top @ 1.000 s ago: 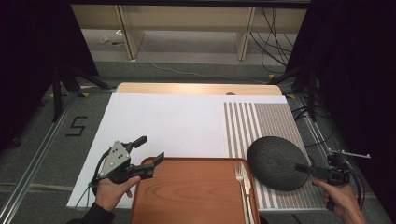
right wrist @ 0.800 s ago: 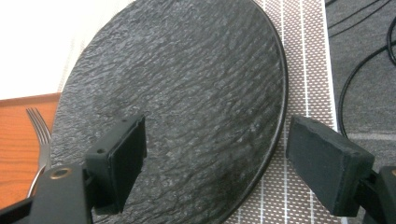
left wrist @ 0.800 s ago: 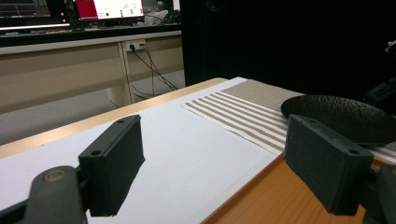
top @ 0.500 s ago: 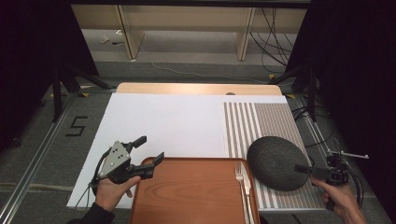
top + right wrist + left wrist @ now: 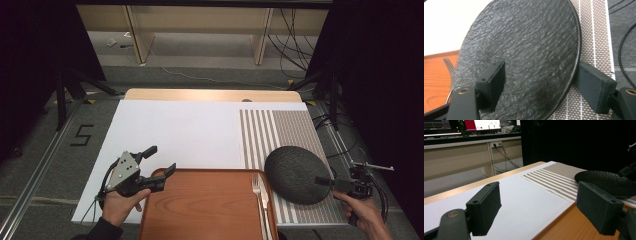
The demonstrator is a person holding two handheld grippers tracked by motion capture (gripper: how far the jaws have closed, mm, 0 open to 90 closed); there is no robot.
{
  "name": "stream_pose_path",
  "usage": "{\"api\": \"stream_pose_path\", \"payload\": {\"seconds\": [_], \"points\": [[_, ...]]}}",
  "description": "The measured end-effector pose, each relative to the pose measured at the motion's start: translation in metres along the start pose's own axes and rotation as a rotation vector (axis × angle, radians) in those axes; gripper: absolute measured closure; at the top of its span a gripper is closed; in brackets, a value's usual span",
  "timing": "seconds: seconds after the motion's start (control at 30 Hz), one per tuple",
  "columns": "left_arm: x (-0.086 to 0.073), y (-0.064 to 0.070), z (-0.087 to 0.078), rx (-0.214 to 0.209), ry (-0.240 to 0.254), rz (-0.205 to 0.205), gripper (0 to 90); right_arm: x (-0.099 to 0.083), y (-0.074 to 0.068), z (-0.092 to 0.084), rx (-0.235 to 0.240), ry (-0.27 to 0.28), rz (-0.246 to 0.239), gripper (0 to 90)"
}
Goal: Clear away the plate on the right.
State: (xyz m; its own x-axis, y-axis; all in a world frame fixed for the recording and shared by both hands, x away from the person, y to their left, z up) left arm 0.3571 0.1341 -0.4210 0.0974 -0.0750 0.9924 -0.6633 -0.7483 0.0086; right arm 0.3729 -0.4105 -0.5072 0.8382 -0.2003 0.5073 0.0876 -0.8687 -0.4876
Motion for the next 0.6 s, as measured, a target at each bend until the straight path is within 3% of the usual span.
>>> {"api": "stream_pose_path", "payload": {"seconds": [0.37,0.6], "points": [[0.0,0.0,0.0001,0.001,0.0,0.001,19.4,-0.0003,0.0038,0.0013,0.033,0.005,0.014,32.0],[0.0,0.0003,0.0002,0.0,-0.001,0.002,19.4,0.0002,0.0073,0.001,0.057,0.02,0.048,36.4]]}}
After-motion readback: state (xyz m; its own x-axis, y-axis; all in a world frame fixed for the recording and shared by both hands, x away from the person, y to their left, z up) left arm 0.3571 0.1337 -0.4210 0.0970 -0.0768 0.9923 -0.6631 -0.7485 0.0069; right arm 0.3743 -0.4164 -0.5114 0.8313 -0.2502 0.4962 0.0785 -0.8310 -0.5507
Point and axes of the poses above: each handheld gripper's, and its own axes: z roughly forward along the jaws, x roughly out of its top, y roughly to its right, the point moved 6 cm from there along z, roughly forward along the jaws, and after that the axes turned 1 degree about y, right-handed, at the moved point
